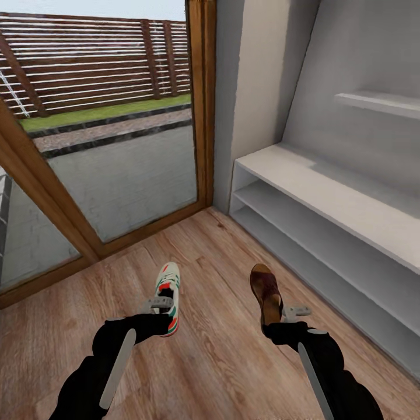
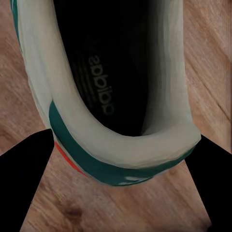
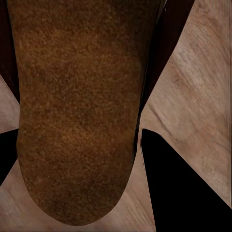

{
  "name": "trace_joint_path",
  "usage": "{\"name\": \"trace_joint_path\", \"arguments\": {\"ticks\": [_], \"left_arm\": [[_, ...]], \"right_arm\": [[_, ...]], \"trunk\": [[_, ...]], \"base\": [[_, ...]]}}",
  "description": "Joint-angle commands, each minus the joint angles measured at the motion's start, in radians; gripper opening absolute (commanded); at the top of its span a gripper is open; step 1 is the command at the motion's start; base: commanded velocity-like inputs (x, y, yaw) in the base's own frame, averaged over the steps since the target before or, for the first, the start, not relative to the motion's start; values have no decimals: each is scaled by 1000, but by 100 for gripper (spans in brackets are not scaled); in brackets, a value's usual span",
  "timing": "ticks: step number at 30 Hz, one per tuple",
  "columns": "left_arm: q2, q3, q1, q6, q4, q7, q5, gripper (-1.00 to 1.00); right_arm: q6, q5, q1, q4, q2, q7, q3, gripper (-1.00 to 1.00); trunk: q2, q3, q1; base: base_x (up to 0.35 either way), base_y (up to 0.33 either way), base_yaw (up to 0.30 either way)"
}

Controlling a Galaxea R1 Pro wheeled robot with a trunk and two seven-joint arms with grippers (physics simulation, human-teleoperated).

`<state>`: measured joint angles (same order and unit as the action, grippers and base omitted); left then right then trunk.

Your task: Pick up the two gym shoes and the two sandals from the corridor floor and place them onto the hallstand (shoe rack) in the corridor, making sure they are on the rack and not on the floor. Arrange them so the two gym shoes are next to each other and the two sandals are next to each other.

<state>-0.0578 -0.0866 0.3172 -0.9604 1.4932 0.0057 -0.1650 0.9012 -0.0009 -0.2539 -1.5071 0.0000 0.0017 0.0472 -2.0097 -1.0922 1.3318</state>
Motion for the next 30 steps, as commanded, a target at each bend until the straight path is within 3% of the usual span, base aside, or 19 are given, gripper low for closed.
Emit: {"name": "trace_joint_path", "arguments": {"ticks": [1,30], "left_arm": [[0,1,0,-4,1,0,-4,-100],[1,1,0,-4,1,0,-4,-100]], "right_arm": [[5,-2,-1,-1,0,-3,1,-100],[5,-4,-1,-1,0,-2,2,-100]], "trunk": [[0,0,0],[0,26,0]], "base": [[0,0,-232],[0,0,-264]]}}
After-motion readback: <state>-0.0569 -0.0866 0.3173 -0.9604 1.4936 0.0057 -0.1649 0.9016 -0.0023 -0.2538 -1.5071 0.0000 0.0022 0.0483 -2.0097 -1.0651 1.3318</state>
